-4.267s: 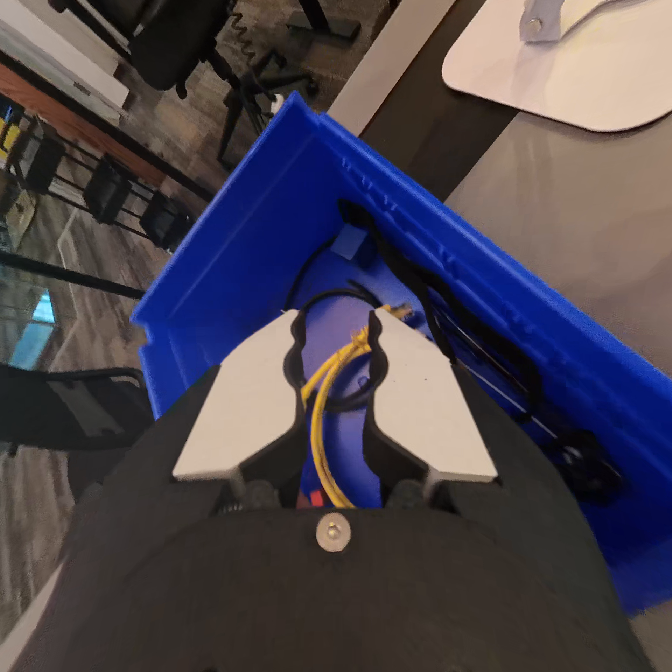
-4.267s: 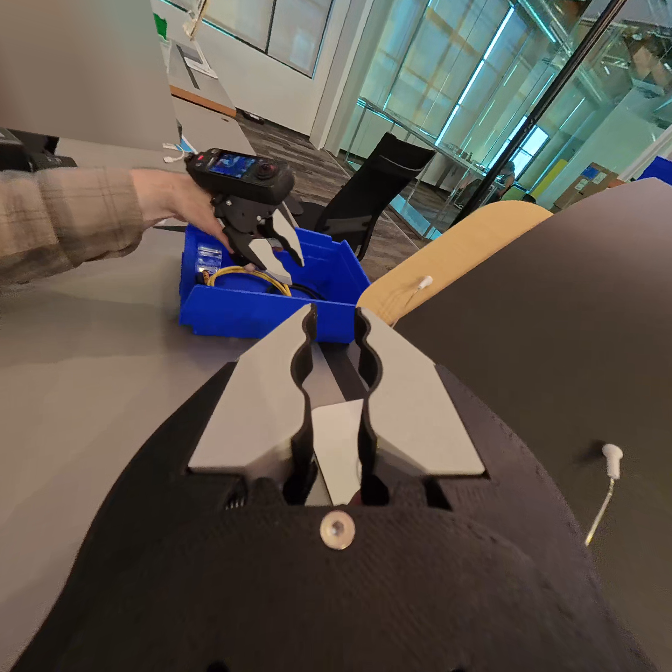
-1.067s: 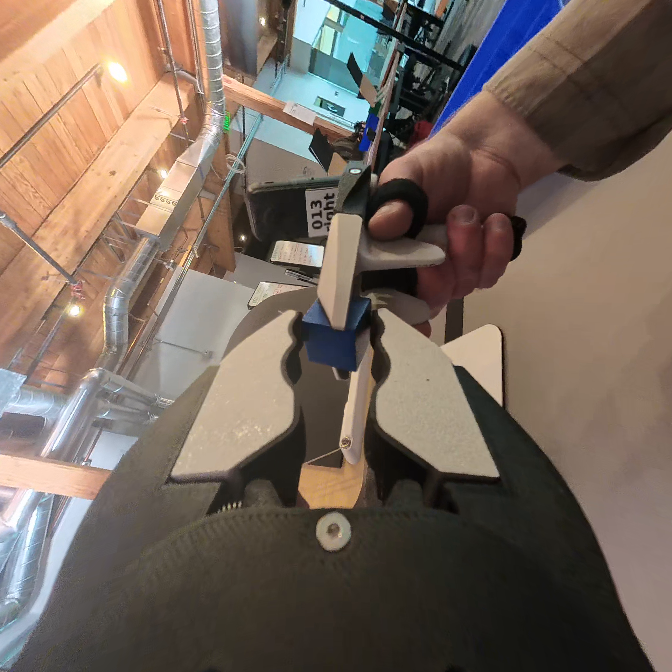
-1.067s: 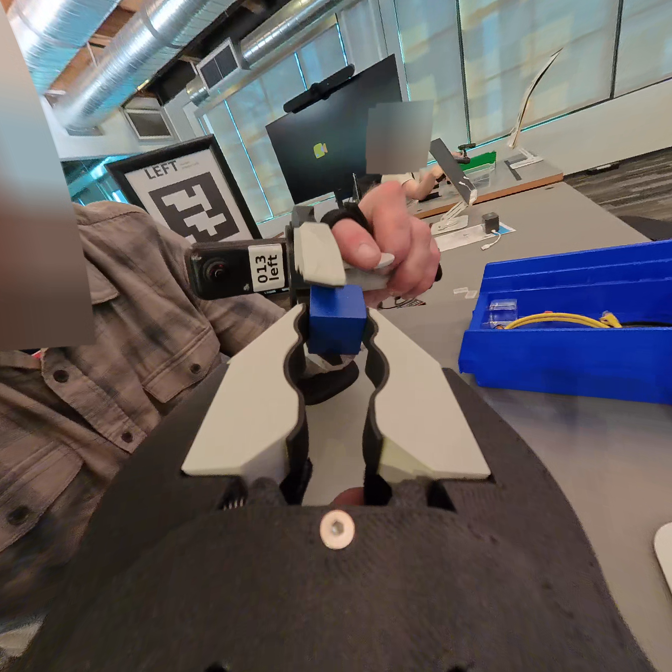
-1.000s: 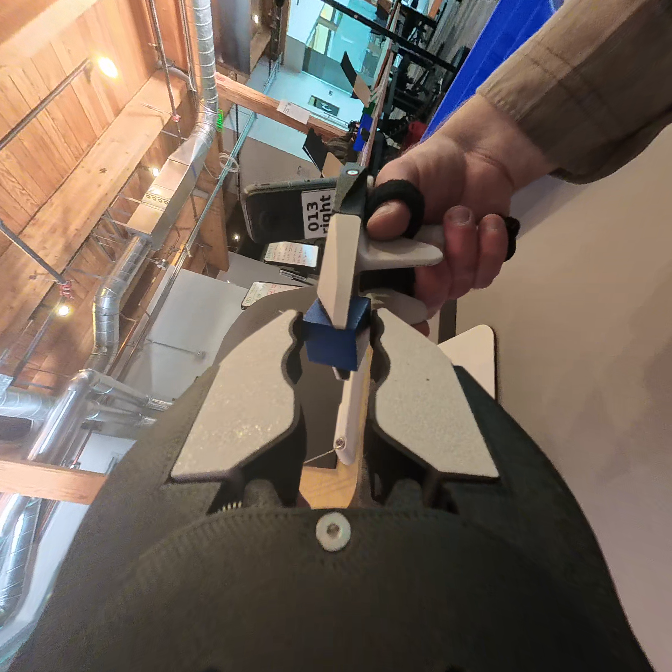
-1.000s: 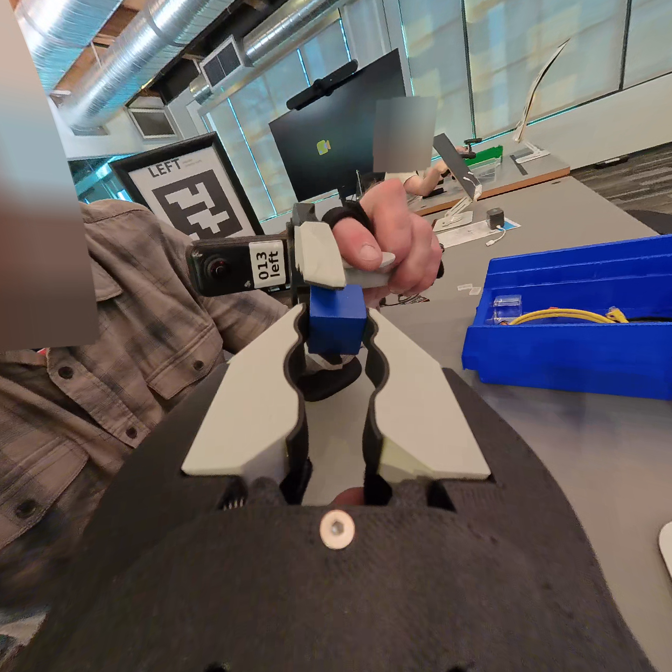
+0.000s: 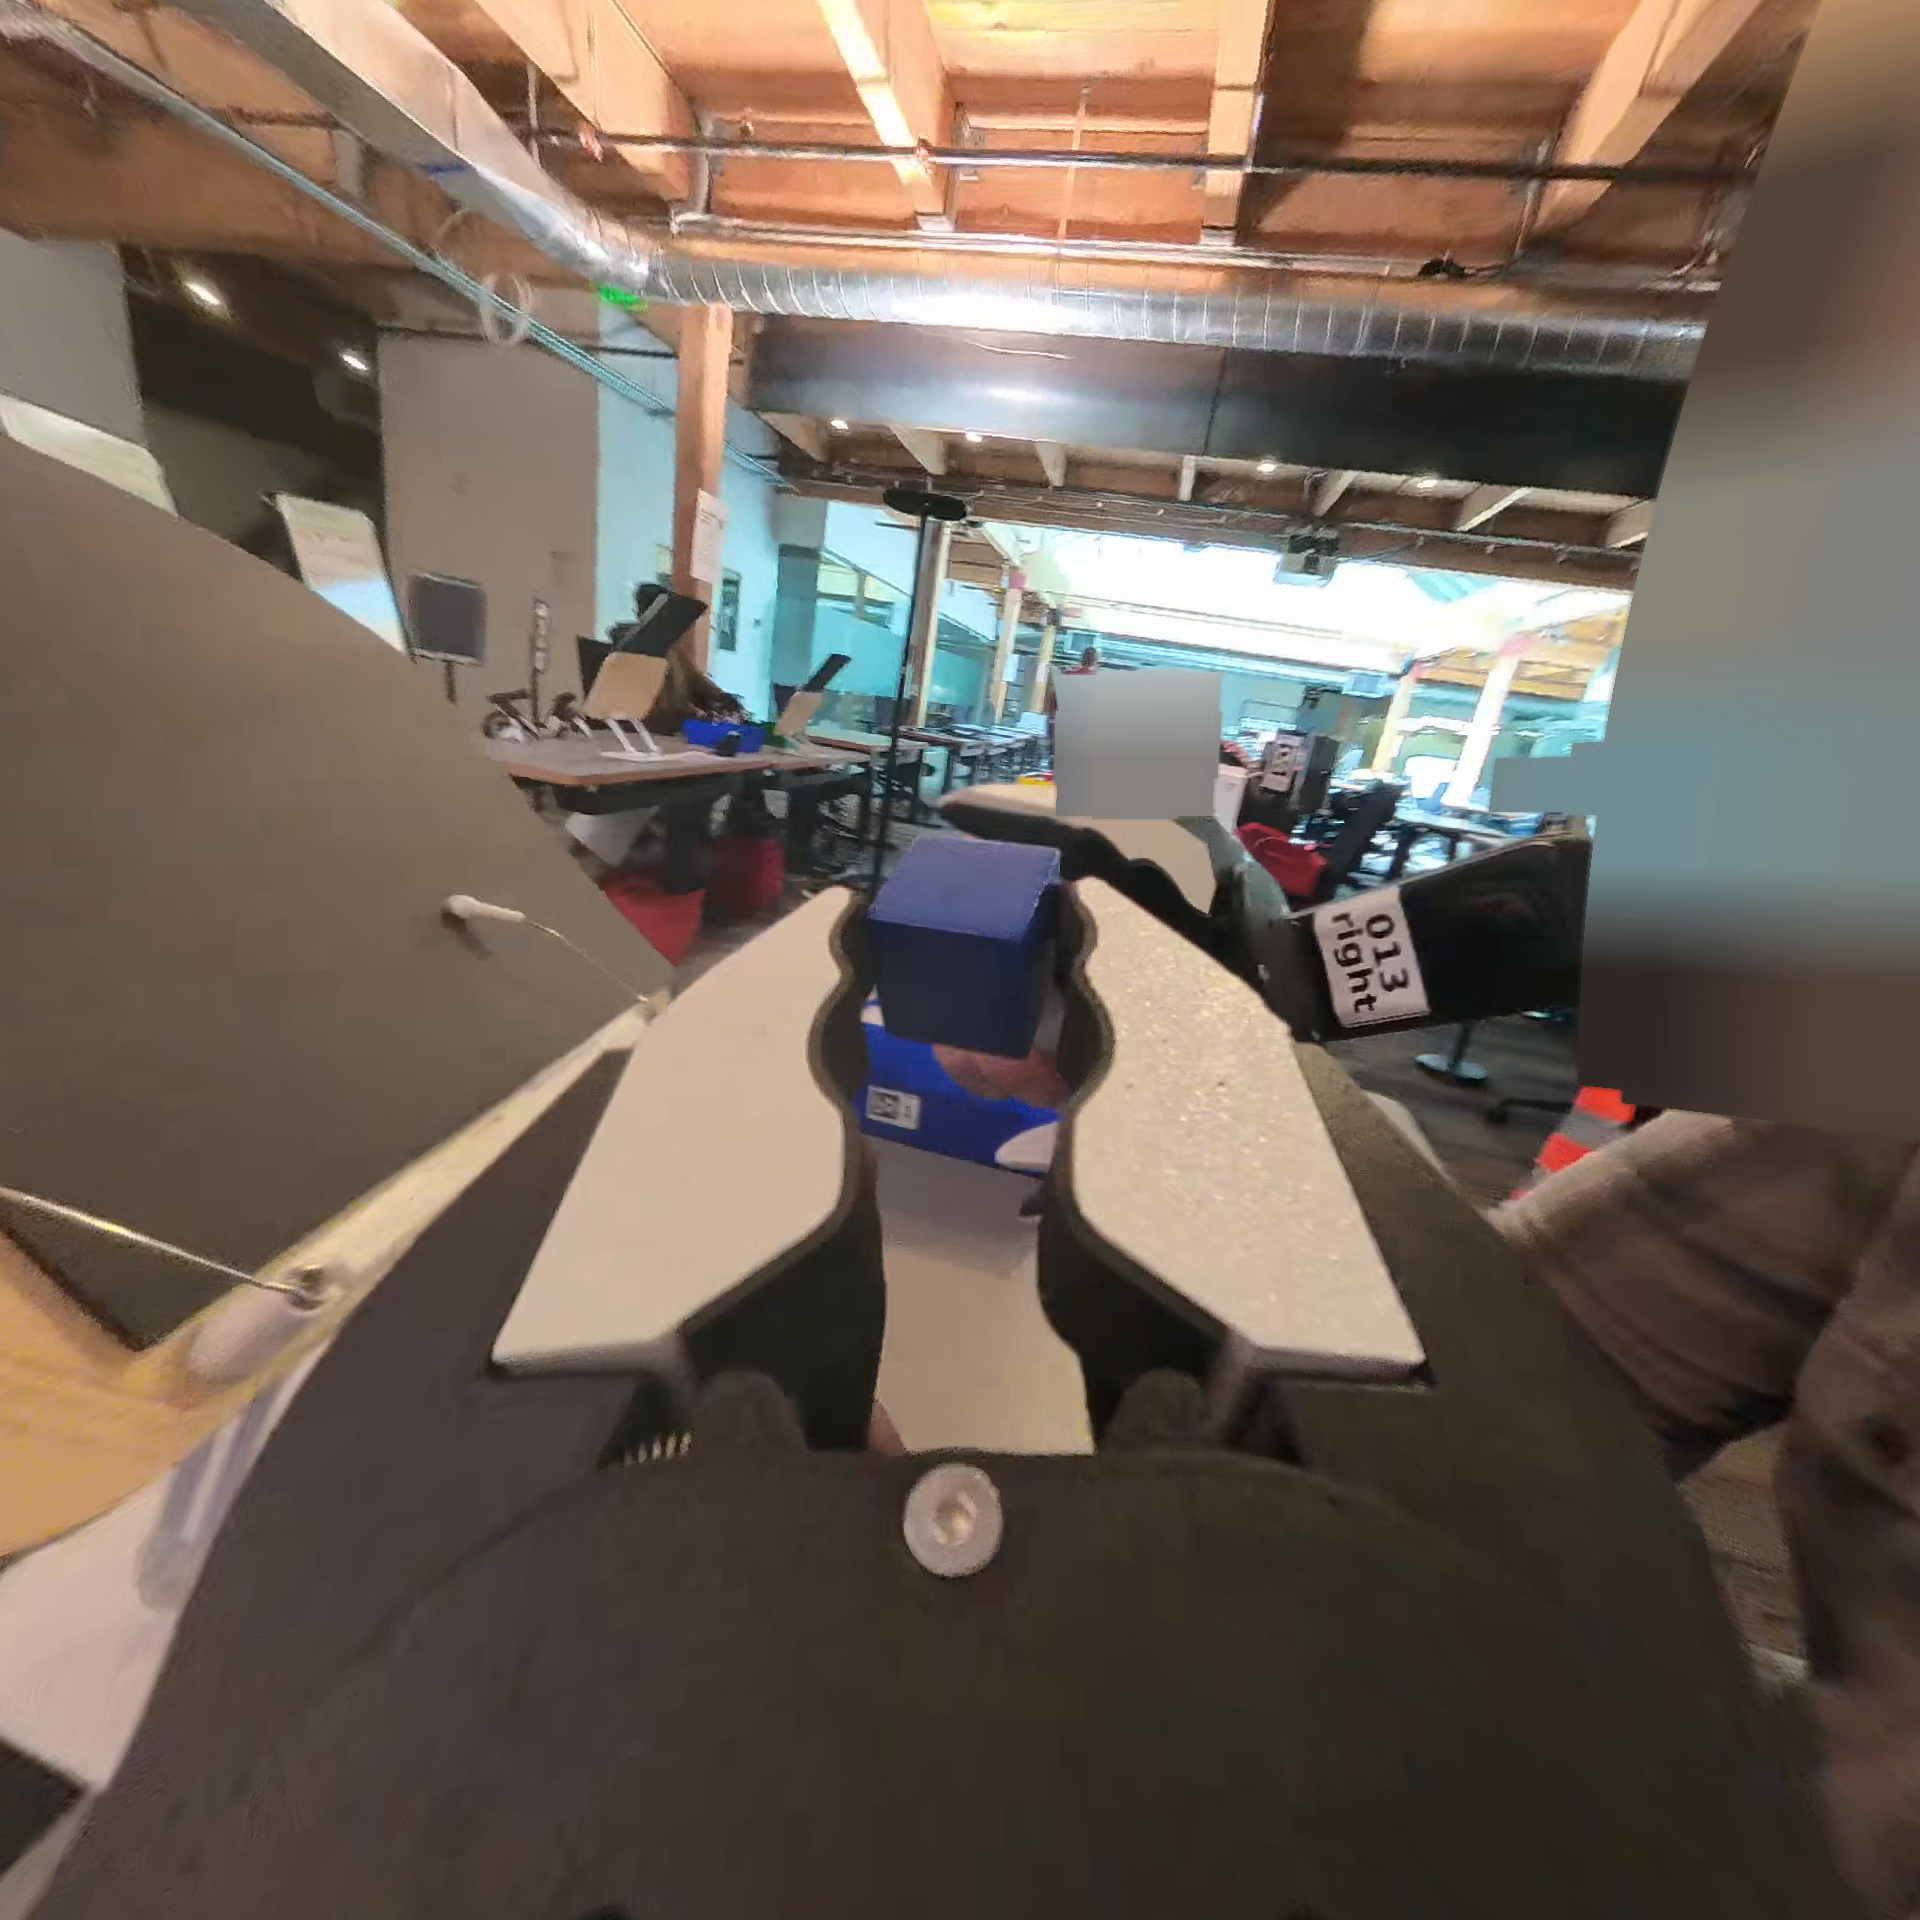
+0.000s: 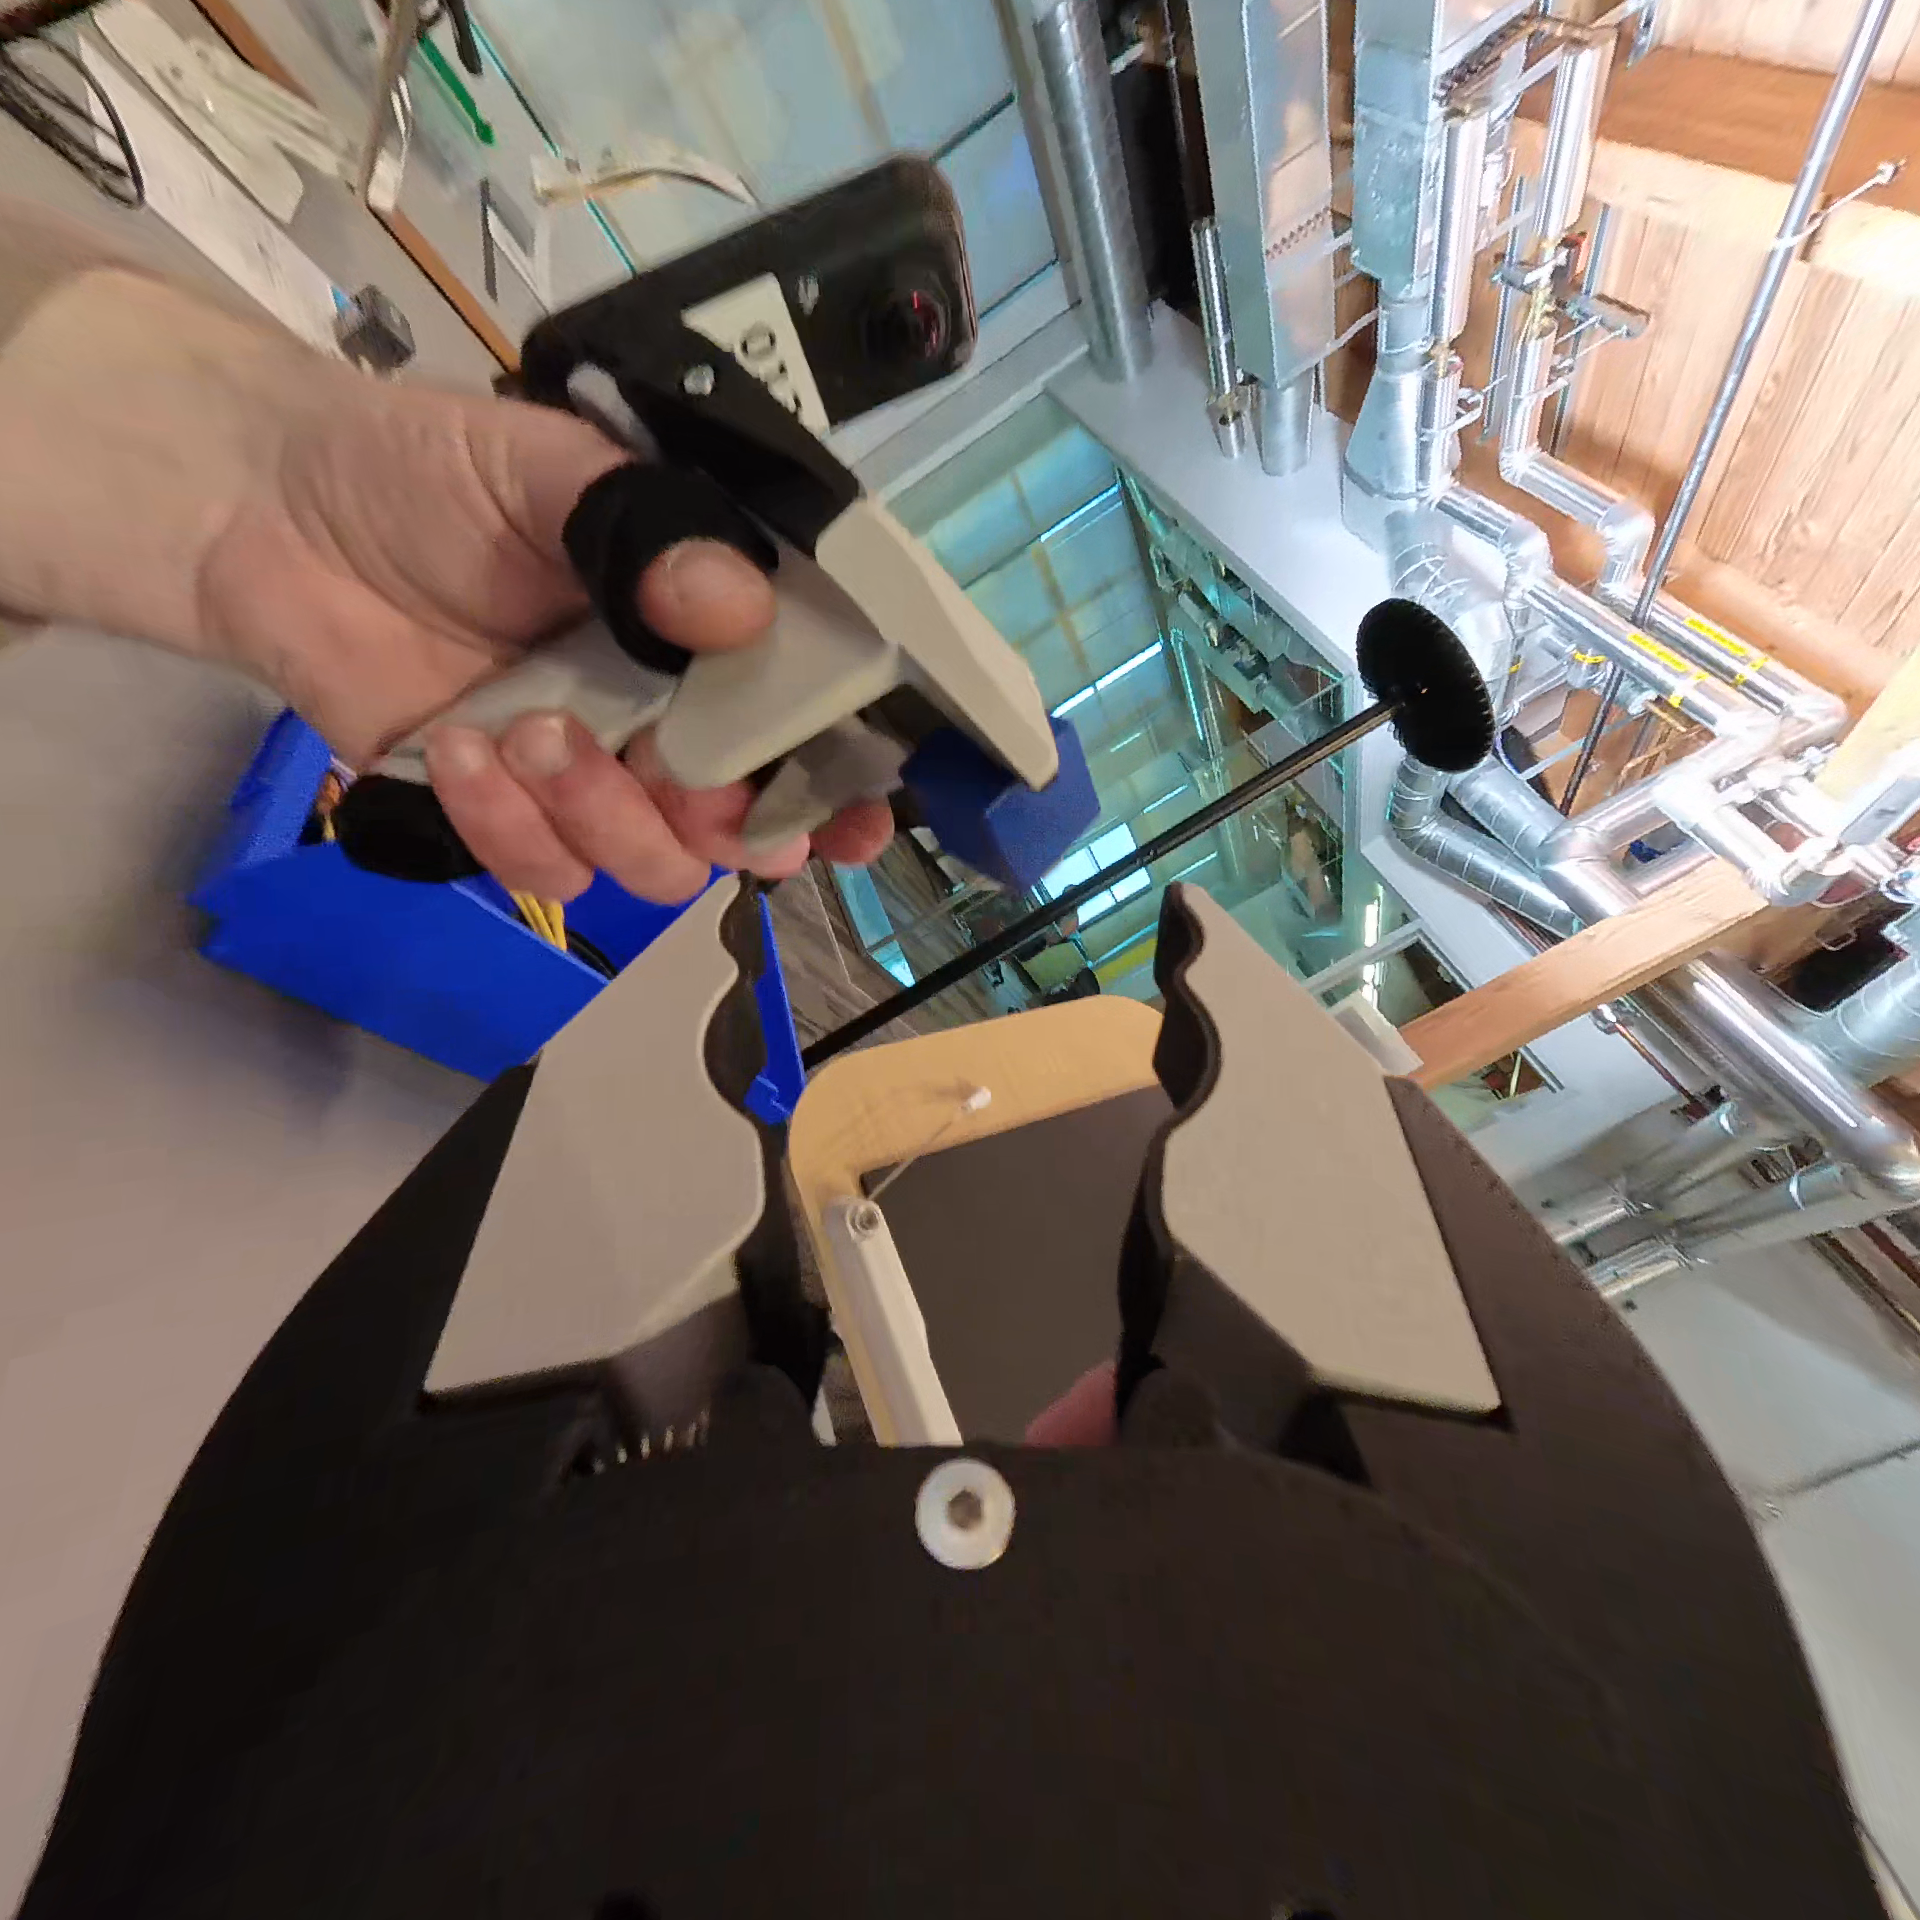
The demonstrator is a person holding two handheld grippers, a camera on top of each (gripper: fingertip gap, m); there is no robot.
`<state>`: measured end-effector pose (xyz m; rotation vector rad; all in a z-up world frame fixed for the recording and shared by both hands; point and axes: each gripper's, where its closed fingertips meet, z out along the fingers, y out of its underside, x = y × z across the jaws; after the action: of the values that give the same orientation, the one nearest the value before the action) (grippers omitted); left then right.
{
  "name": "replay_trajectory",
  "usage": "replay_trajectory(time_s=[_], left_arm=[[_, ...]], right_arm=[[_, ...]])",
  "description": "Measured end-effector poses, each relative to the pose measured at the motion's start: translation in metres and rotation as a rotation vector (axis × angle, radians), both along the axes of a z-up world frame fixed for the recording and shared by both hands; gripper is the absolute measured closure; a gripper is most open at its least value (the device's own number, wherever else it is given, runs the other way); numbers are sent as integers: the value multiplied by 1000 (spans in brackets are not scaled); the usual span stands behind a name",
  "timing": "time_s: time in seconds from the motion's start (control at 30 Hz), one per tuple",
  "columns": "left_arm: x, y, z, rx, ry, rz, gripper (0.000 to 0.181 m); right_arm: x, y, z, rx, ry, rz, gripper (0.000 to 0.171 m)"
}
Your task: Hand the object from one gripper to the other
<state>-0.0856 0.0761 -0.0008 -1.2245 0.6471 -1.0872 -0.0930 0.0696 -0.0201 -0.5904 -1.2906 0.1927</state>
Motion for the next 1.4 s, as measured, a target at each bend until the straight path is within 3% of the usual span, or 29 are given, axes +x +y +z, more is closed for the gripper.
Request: replay_trajectory(time_s=[0.2, 0.3, 0.43, 0.57, 0.83, 1.27, 1.4], left_arm=[[14, -2, -2, -52, -164, -114, 148], [21, 0, -6, -82, -206, -139, 147], [22, 1, -7, -91, -275, -141, 148], [24, 3, -7, -102, -315, -139, 148], [21, 2, -6, -82, -356, -140, 148], [22, 3, -8, -60, -341, -127, 150], [8, 8, -1, 0, -329, -24, 130]], right_arm=[[-5, 12, 4, 54, 27, -138, 101], [-3, 14, 11, 82, 81, -187, 117], [-3, 15, 11, 67, 83, -195, 121], [-5, 16, 9, 79, 79, -223, 136], [-5, 18, 11, 16, 104, -226, 130], [-5, 21, 5, -51, 66, -189, 135], [6, 27, 12, -107, 107, -171, 135]])
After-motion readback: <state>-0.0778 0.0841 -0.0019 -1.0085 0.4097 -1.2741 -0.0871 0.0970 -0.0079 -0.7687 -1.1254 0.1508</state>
